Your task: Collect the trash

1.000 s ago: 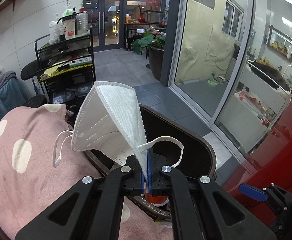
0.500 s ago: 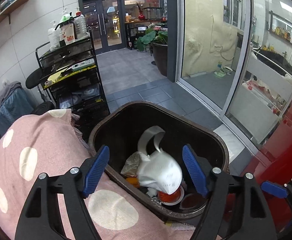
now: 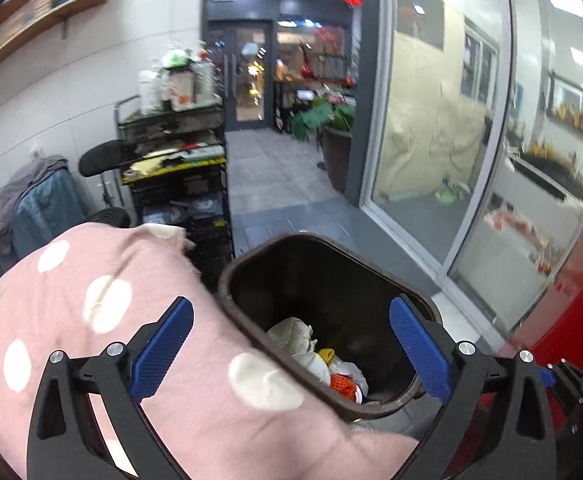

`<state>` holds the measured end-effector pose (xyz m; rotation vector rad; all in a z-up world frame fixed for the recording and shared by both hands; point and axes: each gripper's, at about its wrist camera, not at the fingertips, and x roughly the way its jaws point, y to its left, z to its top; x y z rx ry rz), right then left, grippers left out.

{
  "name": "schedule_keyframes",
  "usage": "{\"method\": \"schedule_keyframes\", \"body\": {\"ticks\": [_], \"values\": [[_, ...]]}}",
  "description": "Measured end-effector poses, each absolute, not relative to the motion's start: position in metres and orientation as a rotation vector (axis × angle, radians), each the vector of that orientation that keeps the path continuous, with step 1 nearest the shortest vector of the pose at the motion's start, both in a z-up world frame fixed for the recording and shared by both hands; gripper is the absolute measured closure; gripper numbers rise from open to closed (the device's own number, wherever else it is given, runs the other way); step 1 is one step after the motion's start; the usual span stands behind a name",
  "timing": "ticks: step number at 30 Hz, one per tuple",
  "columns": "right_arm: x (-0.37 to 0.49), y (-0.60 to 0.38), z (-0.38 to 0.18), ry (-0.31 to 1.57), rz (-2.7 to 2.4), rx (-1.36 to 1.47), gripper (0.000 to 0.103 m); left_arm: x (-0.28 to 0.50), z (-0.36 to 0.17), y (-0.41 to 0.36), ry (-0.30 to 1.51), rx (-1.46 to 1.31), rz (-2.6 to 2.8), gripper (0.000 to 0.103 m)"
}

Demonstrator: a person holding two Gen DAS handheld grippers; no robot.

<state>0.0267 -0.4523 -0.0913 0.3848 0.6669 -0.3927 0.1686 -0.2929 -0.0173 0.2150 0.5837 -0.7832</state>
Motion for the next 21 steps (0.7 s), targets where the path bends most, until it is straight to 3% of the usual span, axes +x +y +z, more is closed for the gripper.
{"method": "schedule_keyframes", "body": {"ticks": [7,21], "values": [[0.015,-0.428,-0.07,0.563,-0.416,0.29,0.008,0.135,-0.013,-0.219,0.518,0.157,-0.694,0.006],[0.005,-0.328,-0.049,0.458,-0.267,0.207,0.006,0.08,-0.02,-0.102,0.469,0.069,-0.343,0.006]]}}
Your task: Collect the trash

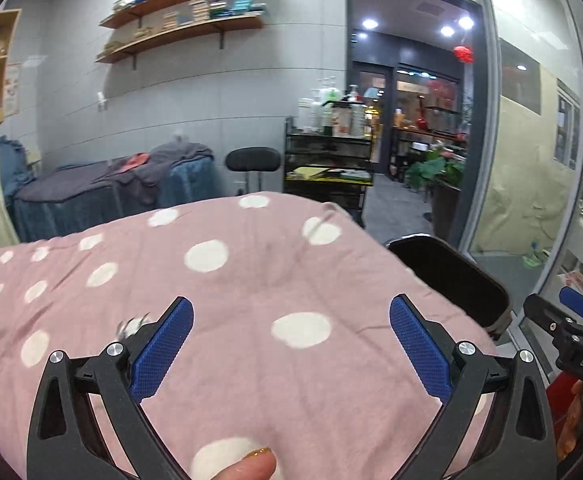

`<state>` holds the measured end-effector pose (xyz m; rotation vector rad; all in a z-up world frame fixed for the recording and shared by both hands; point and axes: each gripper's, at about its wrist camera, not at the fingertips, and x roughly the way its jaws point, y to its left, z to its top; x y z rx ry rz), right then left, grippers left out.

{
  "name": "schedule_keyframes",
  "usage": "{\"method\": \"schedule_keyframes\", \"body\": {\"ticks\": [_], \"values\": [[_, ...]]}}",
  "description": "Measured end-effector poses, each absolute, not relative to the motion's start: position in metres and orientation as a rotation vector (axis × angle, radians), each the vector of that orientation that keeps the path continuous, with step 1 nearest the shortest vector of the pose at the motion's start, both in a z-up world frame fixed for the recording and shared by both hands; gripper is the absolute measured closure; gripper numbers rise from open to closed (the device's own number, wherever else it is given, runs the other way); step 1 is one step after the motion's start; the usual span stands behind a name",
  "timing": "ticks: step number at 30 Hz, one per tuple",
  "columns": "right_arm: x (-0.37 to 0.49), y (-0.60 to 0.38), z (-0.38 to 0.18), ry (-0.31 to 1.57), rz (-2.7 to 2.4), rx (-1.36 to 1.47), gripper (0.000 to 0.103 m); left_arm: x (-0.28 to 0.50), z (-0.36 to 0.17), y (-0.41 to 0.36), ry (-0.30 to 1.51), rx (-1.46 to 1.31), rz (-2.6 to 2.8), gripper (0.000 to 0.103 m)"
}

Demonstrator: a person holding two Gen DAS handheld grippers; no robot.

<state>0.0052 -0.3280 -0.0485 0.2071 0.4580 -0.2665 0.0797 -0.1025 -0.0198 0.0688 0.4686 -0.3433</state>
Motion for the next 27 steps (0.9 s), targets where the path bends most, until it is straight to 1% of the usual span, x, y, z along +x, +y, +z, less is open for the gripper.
{"method": "schedule_keyframes", "body": {"ticks": [5,10,18,27], "values": [[-0.006,-0.288,-0.044,0.418,-0.225,0.153,0.006,0.062,-0.022,-0.067,0.479,0.015,-0.257,0.006],[-0.016,-0.262,-0.037,0.389,-0.186,0.128,0.006,0.04,-0.017,-0.049,0.424,0.025,-0.186,0.006],[-0.025,-0.244,-0.027,0.347,-0.162,0.083,0.006,0.025,-0.01,-0.036,0.379,0.008,-0.155,0.006],[-0.027,-0.244,-0.022,0.338,-0.15,0.088,0.006,0.025,-0.01,-0.03,0.374,-0.009,-0.134,0.006]]}}
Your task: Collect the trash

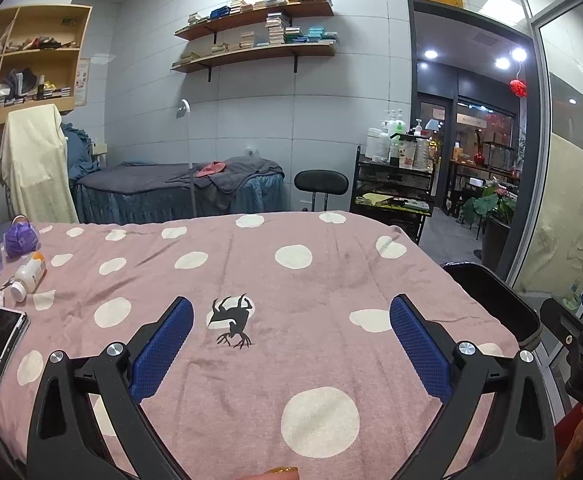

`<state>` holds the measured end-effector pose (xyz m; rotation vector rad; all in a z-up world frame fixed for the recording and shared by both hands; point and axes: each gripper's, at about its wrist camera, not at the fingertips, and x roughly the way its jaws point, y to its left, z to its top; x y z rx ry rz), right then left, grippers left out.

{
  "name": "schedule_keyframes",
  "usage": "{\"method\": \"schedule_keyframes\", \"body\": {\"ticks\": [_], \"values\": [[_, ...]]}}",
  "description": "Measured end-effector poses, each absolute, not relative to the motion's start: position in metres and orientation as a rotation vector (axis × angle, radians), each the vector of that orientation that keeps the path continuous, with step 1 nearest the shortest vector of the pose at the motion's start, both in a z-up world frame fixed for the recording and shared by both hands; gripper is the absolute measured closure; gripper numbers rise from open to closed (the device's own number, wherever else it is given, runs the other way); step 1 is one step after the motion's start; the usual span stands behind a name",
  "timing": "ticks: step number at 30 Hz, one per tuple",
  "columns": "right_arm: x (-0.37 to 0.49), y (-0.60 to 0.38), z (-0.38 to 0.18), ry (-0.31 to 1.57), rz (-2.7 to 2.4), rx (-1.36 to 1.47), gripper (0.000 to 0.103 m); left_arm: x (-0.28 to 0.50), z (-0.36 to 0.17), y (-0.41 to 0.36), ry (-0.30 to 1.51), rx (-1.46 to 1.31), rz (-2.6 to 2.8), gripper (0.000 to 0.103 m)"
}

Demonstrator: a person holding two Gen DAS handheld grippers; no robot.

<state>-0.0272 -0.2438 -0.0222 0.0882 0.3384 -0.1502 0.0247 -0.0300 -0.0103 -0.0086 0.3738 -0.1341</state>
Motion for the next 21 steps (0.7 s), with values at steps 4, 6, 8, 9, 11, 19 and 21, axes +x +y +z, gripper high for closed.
{"method": "schedule_keyframes", "body": {"ticks": [4,6,8,9,11,19,21], "values": [[-0.0271,-0.2426,-0.022,0.342,-0.149,0.078,0.006,0.0239,-0.0098,-0.0292,0.37,-0.009,-0.13,0.006],[-0.0257,-0.2428,-0.0224,0.345,-0.147,0.075,0.006,0.0231,-0.0098,-0.0287,0.368,-0.01,-0.129,0.006],[-0.0261,-0.2428,-0.0224,0.344,-0.145,0.076,0.006,0.0228,-0.0093,-0.0278,0.368,-0.013,-0.129,0.006],[-0.0259,-0.2428,-0.0224,0.344,-0.143,0.076,0.006,0.0229,-0.0093,-0.027,0.369,-0.014,-0.128,0.006],[-0.0261,-0.2425,-0.0225,0.343,-0.143,0.075,0.006,0.0229,-0.0088,-0.0264,0.369,-0.016,-0.127,0.006],[-0.0271,-0.2428,-0.0228,0.341,-0.141,0.082,0.006,0.0227,-0.007,-0.027,0.367,-0.012,-0.128,0.006],[-0.0265,-0.2428,-0.0228,0.344,-0.141,0.079,0.006,0.0226,-0.0065,-0.0265,0.368,-0.012,-0.128,0.006]]}}
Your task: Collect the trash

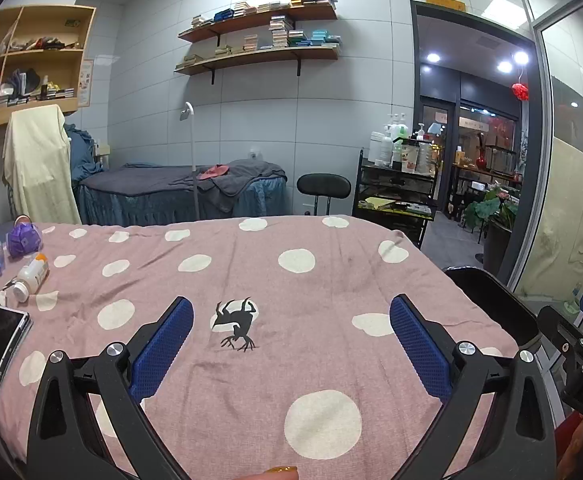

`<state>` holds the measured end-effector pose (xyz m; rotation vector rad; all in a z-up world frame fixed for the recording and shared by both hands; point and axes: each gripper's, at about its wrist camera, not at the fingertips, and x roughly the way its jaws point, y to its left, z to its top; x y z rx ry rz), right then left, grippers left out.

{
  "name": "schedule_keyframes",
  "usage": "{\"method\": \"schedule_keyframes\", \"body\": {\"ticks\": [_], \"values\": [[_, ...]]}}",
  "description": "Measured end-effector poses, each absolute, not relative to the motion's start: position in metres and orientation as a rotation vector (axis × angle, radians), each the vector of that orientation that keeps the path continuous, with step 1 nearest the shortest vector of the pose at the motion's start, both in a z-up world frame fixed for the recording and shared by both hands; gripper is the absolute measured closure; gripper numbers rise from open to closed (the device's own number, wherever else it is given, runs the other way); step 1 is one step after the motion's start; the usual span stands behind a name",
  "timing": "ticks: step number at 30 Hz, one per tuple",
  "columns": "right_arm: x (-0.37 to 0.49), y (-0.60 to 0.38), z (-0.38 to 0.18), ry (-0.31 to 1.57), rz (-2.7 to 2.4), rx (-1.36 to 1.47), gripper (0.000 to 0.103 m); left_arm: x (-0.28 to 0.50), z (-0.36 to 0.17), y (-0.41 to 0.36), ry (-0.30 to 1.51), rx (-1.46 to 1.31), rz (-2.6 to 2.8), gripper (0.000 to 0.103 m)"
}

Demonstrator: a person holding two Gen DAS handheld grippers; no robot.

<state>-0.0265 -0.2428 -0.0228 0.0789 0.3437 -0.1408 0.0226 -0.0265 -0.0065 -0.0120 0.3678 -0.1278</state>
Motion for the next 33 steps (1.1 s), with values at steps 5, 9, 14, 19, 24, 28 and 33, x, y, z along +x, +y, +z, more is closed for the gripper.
{"method": "schedule_keyframes", "body": {"ticks": [5,9,14,19,24,28,33], "values": [[-0.0275,-0.244,-0.0232,0.344,-0.14,0.083,0.006,0.0228,-0.0065,-0.0272,0.365,-0.012,-0.125,0.006],[-0.0281,-0.2441,-0.0236,0.347,-0.139,0.084,0.006,0.023,-0.0068,-0.0272,0.367,-0.012,-0.126,0.006],[-0.0271,-0.244,-0.0254,0.353,-0.139,0.082,0.006,0.0226,-0.0074,-0.0277,0.368,-0.011,-0.13,0.006],[-0.0269,-0.2444,-0.0262,0.355,-0.139,0.082,0.006,0.0234,-0.0081,-0.0282,0.372,-0.007,-0.135,0.006],[-0.0261,-0.2443,-0.0291,0.361,-0.14,0.086,0.006,0.0235,-0.0084,-0.0278,0.375,-0.008,-0.136,0.006],[-0.0268,-0.2427,-0.0299,0.362,-0.138,0.082,0.006,0.0233,-0.0085,-0.0275,0.375,-0.009,-0.138,0.006],[-0.0252,-0.2422,-0.029,0.363,-0.136,0.084,0.006,0.0233,-0.0086,-0.0267,0.378,-0.014,-0.148,0.006]]}}
